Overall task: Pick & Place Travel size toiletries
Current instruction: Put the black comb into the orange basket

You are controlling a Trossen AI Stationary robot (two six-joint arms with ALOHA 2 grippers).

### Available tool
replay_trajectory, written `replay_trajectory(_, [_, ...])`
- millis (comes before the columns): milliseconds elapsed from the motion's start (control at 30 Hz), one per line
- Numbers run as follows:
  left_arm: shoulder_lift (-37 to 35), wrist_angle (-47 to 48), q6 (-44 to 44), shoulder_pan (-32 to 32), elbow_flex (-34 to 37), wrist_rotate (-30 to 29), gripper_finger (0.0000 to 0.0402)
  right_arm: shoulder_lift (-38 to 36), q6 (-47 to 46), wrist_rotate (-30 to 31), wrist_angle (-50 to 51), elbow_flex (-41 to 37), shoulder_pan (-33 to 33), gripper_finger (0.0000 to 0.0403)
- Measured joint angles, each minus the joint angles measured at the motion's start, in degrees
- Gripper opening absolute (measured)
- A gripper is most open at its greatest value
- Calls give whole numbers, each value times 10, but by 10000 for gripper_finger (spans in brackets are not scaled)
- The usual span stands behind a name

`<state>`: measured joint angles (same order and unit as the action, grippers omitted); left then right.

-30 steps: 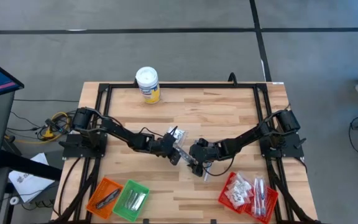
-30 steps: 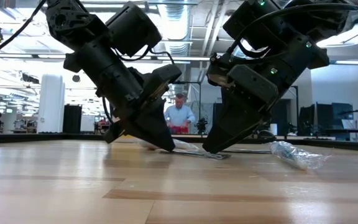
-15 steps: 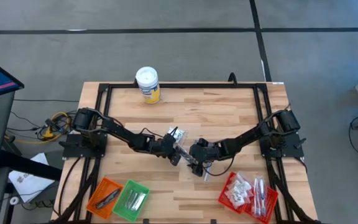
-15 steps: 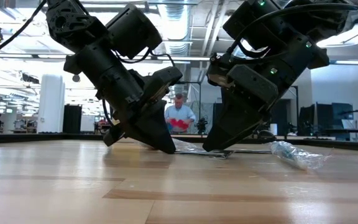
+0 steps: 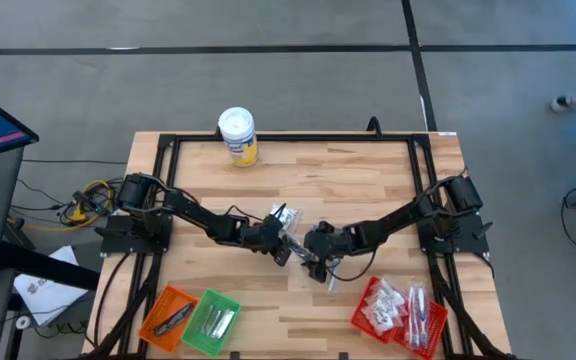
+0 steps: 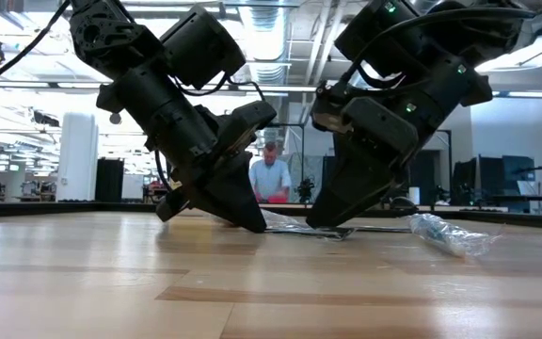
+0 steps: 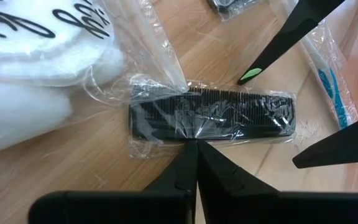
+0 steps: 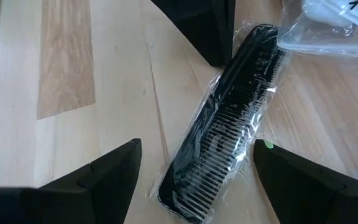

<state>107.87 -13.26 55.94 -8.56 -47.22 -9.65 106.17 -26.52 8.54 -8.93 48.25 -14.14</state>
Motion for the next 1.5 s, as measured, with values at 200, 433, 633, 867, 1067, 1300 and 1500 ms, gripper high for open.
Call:
replay_trajectory(200, [0, 0, 2, 0, 0, -4, 1, 0, 0, -23, -8, 0, 5, 302])
replay_trajectory(433, [0, -1, 5, 3, 0, -7, 1, 1, 1, -38, -19, 0, 4, 302])
replay_trajectory(633, [1, -3, 5, 6, 0, -7, 1, 1, 1, -43, -23, 0, 3, 301])
replay_trajectory(867, [1, -7, 5, 6, 1, -9, 1, 1, 1, -44, -40, 0, 5, 301])
replay_trajectory(1067, [1, -9, 5, 6, 1, -12, 1, 1, 1, -43, -46, 0, 13, 301])
replay_trajectory(1300, [2, -12, 5, 6, 1, -14, 1, 1, -10, -44, -54, 0, 27, 301])
replay_trajectory(1500, [2, -14, 5, 7, 1, -18, 1, 1, -20, -47, -54, 0, 33, 301])
